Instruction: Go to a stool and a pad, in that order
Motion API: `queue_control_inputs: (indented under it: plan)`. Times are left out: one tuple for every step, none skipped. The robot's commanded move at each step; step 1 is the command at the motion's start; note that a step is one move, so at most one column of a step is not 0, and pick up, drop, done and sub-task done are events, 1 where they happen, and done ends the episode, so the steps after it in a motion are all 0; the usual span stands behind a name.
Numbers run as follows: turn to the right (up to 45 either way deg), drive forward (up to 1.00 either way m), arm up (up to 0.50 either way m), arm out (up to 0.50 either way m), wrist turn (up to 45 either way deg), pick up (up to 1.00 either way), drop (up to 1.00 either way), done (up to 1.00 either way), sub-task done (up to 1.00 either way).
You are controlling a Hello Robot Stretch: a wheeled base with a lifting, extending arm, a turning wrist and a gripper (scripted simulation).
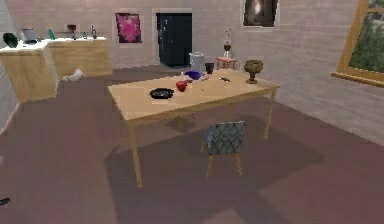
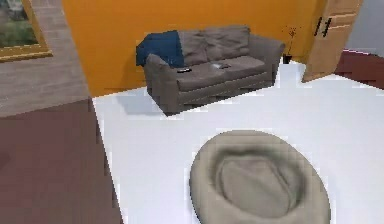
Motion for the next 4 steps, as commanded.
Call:
queue_control_inputs:
  plan:
    - [45.0,0.0,0.0,0.0,0.0,0.0,0.0,0.0,0.0]
    - [0.0,1.0,0.0,0.0,0.0,0.0,0.0,0.0,0.0]
    - [0.0,0.5,0.0,0.0,0.0,0.0,0.0,0.0,0.0]
    - [-18.0,0.0,0.0,0.0,0.0,0.0,0.0,0.0,0.0]
